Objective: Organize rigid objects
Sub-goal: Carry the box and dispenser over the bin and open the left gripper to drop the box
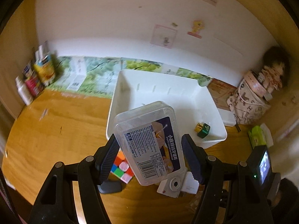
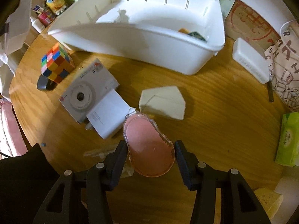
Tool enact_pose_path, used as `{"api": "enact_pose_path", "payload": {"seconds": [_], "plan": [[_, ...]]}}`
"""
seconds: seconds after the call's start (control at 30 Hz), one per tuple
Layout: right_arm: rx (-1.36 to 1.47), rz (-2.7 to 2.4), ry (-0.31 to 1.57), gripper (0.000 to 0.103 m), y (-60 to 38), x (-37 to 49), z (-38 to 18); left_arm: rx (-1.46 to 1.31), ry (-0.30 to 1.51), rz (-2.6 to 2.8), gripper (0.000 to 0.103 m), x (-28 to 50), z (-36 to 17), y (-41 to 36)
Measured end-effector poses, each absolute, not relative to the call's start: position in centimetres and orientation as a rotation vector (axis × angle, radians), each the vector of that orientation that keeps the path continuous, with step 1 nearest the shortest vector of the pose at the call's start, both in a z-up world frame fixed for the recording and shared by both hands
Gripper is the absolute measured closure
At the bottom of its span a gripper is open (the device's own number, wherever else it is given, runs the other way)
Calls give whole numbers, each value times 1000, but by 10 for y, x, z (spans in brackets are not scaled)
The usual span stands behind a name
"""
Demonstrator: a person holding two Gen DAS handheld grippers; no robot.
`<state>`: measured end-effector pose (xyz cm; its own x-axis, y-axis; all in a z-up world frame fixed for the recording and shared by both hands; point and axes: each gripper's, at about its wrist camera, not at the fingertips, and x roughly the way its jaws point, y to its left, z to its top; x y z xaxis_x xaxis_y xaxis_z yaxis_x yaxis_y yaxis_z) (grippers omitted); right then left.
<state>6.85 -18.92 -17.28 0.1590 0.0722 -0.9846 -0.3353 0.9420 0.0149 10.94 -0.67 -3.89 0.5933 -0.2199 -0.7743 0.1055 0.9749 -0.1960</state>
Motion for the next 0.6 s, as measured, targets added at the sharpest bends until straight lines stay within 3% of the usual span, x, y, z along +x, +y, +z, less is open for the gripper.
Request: {"api": "enact_pose_path", "payload": {"seconds": [0.6], "plan": [[-153,272,1190,51,-146,91,-102,57,804,-357,32,154,-22,-10]]}}
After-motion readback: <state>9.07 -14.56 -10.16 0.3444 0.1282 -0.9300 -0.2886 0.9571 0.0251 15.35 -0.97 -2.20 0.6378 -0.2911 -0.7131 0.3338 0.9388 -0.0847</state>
